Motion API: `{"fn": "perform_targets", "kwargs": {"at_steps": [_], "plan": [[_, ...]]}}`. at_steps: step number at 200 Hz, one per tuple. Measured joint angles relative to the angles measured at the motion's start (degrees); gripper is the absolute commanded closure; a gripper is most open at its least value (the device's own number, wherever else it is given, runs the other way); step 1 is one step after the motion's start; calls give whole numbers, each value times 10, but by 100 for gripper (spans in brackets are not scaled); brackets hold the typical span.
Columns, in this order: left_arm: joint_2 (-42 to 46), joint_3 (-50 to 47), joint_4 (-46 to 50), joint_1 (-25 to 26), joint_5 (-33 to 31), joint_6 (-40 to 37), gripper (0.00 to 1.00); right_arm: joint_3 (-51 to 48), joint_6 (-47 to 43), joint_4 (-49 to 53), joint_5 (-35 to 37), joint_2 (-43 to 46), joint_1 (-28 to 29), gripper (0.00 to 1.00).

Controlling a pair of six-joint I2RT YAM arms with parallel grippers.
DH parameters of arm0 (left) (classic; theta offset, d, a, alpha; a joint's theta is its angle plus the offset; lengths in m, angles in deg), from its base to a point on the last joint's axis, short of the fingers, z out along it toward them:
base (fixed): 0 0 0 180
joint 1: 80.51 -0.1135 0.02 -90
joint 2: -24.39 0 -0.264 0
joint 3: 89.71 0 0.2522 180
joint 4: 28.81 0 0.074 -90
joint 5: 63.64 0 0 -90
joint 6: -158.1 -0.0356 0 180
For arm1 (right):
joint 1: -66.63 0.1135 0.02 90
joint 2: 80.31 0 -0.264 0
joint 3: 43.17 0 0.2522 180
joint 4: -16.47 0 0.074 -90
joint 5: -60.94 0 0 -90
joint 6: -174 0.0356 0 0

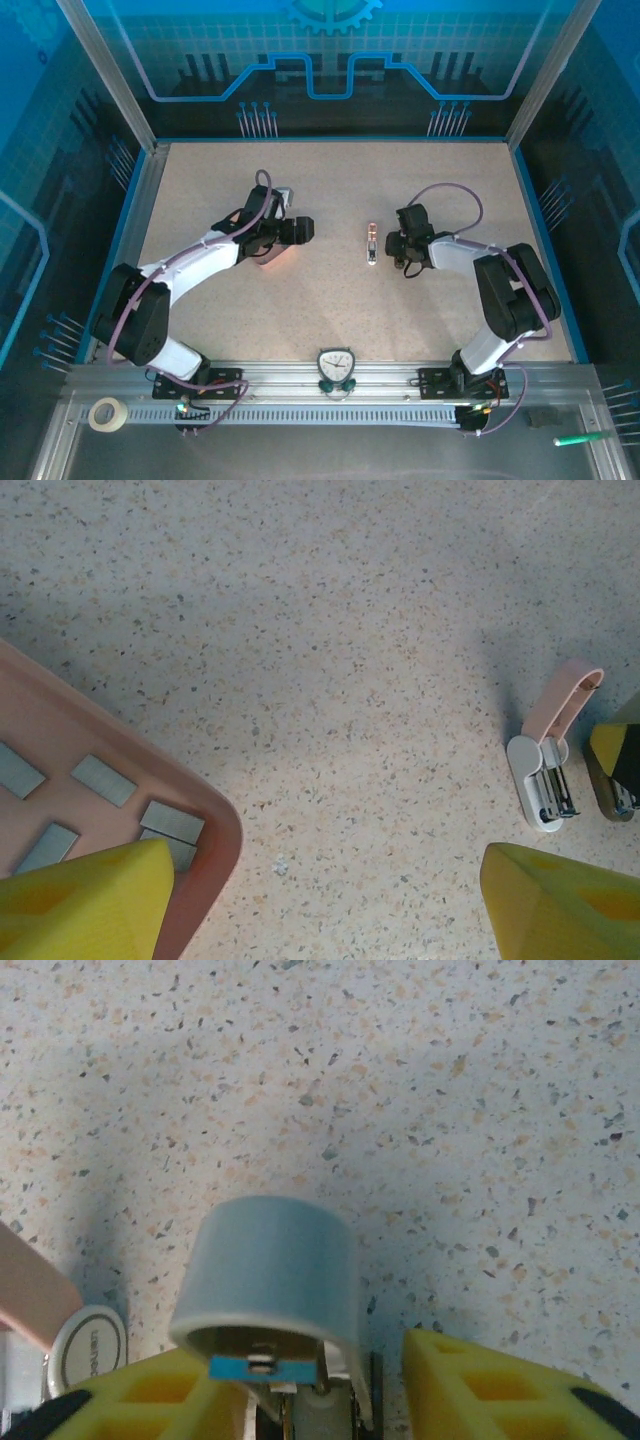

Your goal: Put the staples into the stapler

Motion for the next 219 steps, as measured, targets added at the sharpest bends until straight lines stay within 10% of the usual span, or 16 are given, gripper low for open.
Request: {"fn": "perform_targets", "kwargs": {"at_steps": [219], "plan": [[-183,139,131,-6,80,24,35,40,-24,111,-157,173,8,53]]}}
